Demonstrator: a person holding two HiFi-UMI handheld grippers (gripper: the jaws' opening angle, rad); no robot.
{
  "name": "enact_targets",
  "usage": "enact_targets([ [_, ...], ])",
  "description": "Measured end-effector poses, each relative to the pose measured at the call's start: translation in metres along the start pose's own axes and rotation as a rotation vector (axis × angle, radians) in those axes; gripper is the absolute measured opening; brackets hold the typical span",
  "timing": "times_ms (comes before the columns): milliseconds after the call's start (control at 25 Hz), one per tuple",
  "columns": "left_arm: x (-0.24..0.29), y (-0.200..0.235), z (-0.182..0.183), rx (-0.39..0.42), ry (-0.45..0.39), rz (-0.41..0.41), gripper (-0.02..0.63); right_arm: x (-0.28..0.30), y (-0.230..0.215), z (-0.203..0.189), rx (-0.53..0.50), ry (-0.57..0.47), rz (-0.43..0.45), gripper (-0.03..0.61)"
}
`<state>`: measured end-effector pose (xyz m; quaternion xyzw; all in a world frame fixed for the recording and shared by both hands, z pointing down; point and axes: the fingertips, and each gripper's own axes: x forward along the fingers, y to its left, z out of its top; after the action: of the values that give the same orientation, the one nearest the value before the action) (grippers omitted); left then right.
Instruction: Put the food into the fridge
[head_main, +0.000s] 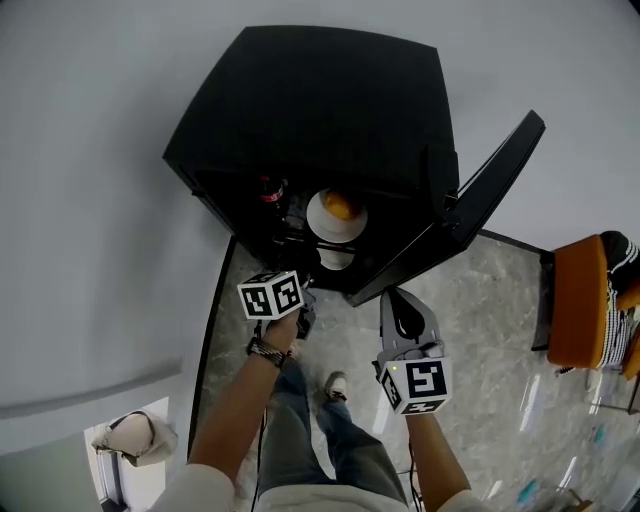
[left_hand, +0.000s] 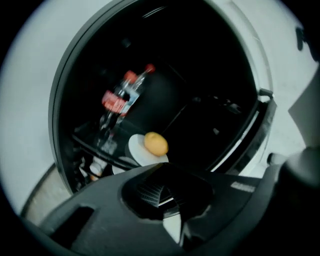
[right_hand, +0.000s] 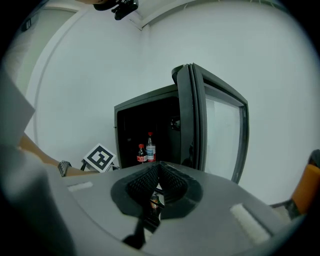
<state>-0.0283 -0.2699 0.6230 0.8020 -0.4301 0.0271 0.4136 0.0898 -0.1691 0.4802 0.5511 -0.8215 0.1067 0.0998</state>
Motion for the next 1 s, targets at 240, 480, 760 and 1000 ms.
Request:
enact_targets([
  [240,-0.038,-0.038,0.019,0.281,0.021,-0.026,0.003,-0.012,0.009,0.029,-0.018,0.029,0.051,0.006],
  [480,-0.084,-0.083,0.046,0.475,-0.025,-0.036,0.005,-0.030,0.023,0.073,-0.082,-0.018,0.076,0.006],
  [760,-0.136,-0.138,0.082,0.614,-0.127,-0.066,0.005,-0.053,0.033,0.125,-0.159,-0.082,0.072,0.006],
  [1000,-0.176,-0.179,0.114,0.693,-0.204,-0.071,0.004,-0.070,0.035,0.161,-0.163,-0.129,0.074,0.006],
])
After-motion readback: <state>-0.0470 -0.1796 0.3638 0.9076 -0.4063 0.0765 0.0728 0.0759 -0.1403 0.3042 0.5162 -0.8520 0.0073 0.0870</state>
